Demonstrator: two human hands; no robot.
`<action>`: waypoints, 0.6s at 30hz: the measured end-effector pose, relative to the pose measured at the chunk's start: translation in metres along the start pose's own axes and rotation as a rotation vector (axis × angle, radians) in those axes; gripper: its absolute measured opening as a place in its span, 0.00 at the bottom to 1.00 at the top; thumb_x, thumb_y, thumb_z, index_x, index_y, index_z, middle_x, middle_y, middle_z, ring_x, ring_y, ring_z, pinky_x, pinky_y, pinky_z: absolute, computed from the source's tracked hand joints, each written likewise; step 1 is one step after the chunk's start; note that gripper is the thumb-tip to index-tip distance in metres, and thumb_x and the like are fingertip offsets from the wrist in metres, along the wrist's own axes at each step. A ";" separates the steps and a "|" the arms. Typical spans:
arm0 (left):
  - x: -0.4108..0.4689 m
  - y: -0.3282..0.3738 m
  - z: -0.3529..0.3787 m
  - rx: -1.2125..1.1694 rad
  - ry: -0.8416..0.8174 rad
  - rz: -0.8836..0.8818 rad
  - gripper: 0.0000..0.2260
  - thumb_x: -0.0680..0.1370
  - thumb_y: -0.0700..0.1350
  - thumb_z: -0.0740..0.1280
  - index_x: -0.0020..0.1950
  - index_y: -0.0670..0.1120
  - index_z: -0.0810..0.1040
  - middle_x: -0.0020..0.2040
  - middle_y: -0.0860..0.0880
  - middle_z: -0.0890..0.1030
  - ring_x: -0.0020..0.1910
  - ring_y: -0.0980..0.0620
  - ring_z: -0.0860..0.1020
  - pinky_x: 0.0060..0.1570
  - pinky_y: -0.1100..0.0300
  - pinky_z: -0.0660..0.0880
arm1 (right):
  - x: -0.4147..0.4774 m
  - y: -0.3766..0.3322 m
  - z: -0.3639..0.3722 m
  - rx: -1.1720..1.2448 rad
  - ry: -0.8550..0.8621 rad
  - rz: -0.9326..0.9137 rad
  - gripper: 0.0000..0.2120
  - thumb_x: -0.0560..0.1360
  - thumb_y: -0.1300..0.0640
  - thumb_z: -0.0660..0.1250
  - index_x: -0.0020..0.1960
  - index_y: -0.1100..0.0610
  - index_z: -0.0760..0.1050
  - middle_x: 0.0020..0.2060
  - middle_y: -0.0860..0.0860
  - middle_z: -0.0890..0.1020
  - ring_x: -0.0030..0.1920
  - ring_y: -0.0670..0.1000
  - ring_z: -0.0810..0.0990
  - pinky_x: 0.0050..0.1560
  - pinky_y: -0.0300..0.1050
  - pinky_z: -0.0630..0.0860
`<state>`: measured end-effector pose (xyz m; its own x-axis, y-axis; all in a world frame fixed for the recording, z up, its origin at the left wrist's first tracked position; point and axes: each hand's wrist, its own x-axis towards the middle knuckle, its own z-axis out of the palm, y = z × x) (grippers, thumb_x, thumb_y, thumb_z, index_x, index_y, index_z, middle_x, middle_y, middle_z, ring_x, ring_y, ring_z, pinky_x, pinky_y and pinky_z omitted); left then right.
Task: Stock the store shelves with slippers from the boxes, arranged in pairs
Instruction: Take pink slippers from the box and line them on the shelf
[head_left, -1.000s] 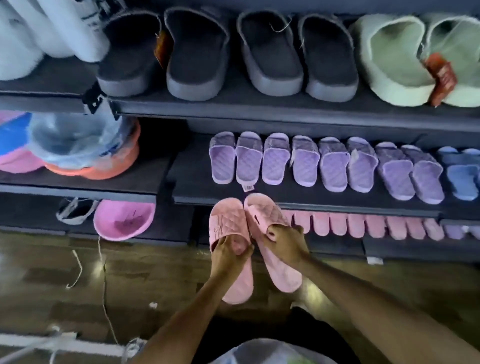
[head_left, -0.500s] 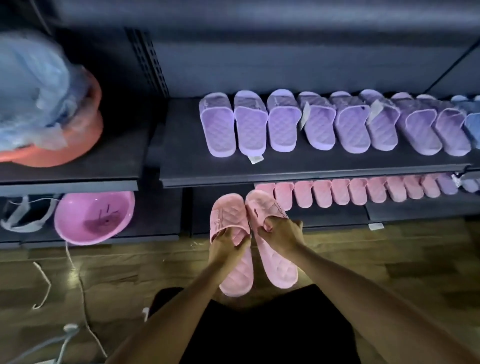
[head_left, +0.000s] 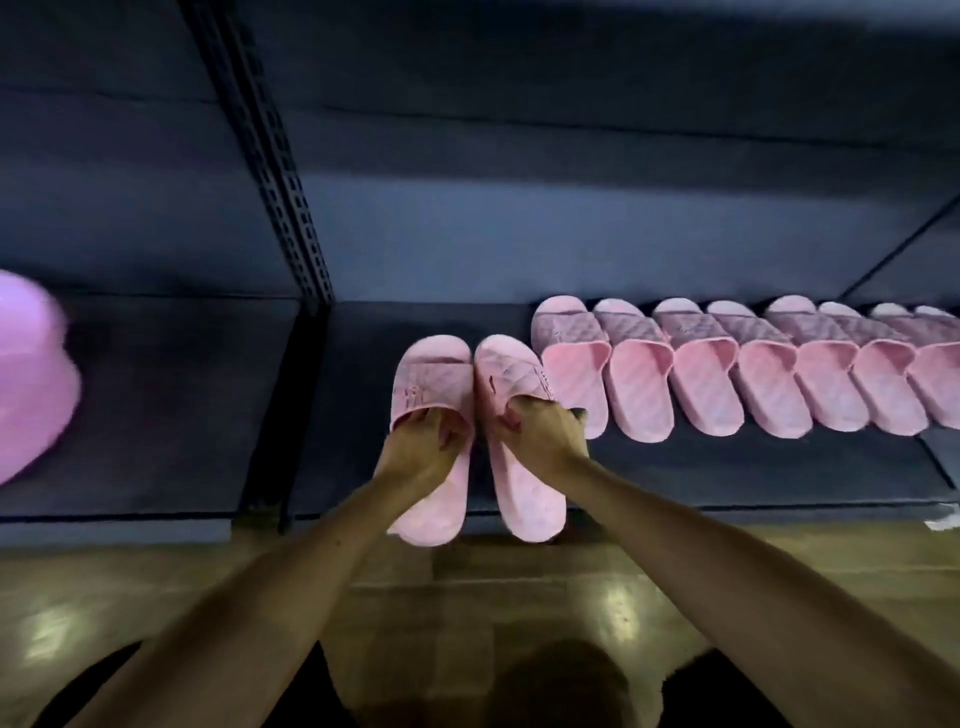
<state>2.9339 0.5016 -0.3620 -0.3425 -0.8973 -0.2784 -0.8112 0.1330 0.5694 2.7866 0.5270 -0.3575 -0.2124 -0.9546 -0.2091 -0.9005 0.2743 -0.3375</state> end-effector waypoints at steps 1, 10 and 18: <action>0.019 -0.012 0.009 0.033 -0.020 0.019 0.14 0.80 0.46 0.58 0.63 0.47 0.74 0.63 0.46 0.75 0.61 0.45 0.73 0.53 0.60 0.67 | 0.016 0.005 0.011 -0.035 0.011 -0.021 0.19 0.78 0.47 0.56 0.31 0.51 0.59 0.40 0.52 0.76 0.43 0.56 0.73 0.50 0.50 0.59; 0.083 -0.053 0.038 0.245 -0.065 0.088 0.26 0.78 0.49 0.59 0.73 0.45 0.55 0.76 0.45 0.57 0.73 0.43 0.60 0.65 0.49 0.66 | 0.052 0.034 0.059 -0.170 -0.059 -0.298 0.22 0.78 0.49 0.59 0.69 0.55 0.65 0.70 0.52 0.68 0.70 0.54 0.65 0.67 0.47 0.65; 0.060 -0.050 0.041 0.653 -0.118 0.217 0.39 0.76 0.64 0.57 0.77 0.49 0.41 0.78 0.52 0.45 0.76 0.47 0.45 0.72 0.43 0.50 | 0.042 0.050 0.057 -0.351 -0.416 -0.385 0.45 0.74 0.46 0.64 0.75 0.55 0.35 0.76 0.48 0.38 0.76 0.48 0.37 0.76 0.44 0.42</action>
<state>2.9341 0.4582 -0.4390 -0.5485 -0.7749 -0.3140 -0.8247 0.5632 0.0508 2.7540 0.5071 -0.4359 0.2495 -0.8332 -0.4936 -0.9679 -0.1985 -0.1542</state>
